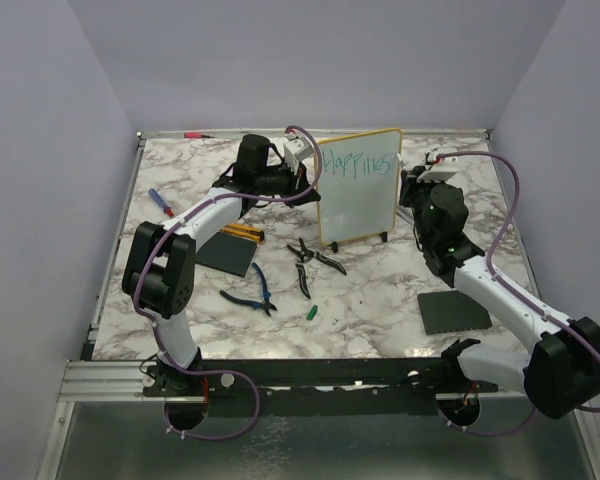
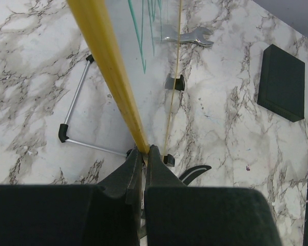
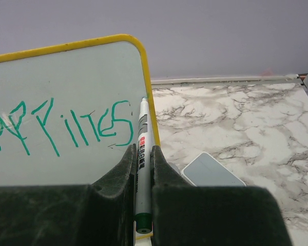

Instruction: Write a sentence on the whiteboard

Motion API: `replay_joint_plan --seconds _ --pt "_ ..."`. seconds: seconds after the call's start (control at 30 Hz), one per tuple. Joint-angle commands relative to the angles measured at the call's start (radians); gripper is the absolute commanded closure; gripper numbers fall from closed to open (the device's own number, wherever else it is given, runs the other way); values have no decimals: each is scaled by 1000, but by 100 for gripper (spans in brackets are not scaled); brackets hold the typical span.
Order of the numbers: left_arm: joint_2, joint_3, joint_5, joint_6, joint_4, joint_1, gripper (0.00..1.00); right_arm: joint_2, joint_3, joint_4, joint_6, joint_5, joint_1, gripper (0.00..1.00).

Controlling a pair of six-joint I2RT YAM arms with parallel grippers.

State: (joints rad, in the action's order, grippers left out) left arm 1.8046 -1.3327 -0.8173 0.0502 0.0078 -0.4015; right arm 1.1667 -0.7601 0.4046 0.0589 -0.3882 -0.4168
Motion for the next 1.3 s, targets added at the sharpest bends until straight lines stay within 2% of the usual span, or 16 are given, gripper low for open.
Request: replay_joint_plan --seconds 0.0,0.63,1.27 --pt "-34 11 8 37 4 -5 100 4 -23 29 -10 62 7 99" --pt "-31 7 8 37 4 -6 100 -12 47 -32 37 74 8 99" --pt "-32 7 7 37 3 -5 100 4 54 -68 56 -49 7 99"
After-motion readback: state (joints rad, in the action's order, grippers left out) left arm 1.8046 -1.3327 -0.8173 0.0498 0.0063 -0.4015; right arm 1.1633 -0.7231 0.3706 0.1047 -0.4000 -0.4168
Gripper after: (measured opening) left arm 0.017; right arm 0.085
